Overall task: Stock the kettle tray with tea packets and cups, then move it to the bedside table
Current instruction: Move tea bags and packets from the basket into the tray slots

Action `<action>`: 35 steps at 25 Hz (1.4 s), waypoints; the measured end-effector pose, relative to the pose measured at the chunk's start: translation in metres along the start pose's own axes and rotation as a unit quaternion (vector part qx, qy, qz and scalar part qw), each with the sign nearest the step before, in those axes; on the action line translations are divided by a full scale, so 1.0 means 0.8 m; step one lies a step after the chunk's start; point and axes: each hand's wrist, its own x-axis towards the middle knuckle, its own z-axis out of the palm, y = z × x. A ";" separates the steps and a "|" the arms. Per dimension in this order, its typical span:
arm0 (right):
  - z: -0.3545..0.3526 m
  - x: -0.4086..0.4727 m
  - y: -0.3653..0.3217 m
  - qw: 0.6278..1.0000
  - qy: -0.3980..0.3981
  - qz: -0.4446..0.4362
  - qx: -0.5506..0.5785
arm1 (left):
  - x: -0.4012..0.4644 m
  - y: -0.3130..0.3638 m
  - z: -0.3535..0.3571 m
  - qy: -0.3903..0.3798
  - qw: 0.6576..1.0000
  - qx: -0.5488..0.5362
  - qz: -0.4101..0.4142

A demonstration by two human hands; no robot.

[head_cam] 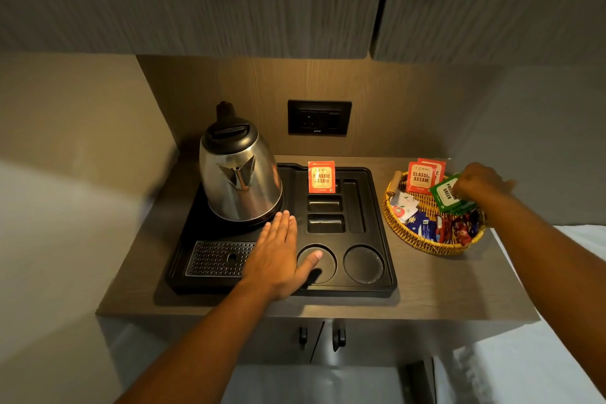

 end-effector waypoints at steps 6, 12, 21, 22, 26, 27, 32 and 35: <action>-0.070 -0.023 -0.048 0.995 0.000 -0.086 0.052 | 0.000 -0.001 0.002 0.009 1.000 -0.001 0.002; -0.012 -0.106 -0.179 0.946 -0.124 -0.278 0.107 | 0.001 -0.001 0.002 0.007 1.000 -0.001 0.002; 0.082 -0.129 -0.239 0.934 -0.169 -0.315 0.014 | -0.001 0.000 -0.001 0.013 1.000 -0.007 0.002; 0.085 -0.128 -0.238 0.937 -0.174 -0.300 0.043 | -0.001 0.000 -0.001 0.013 1.000 -0.007 0.002; 0.093 -0.125 -0.224 0.945 -0.170 -0.242 0.136 | 0.000 0.000 0.001 0.010 1.000 -0.007 -0.001; 0.095 -0.125 -0.220 0.946 -0.170 -0.239 0.142 | 0.001 0.000 0.002 0.010 1.000 -0.007 -0.001; 0.074 -0.115 -0.190 0.946 -0.128 -0.242 0.176 | 0.002 -0.001 0.000 0.010 1.000 -0.010 0.002; 0.047 -0.090 -0.123 0.959 0.021 -0.206 0.194 | 0.002 0.000 0.001 0.014 1.000 -0.012 -0.002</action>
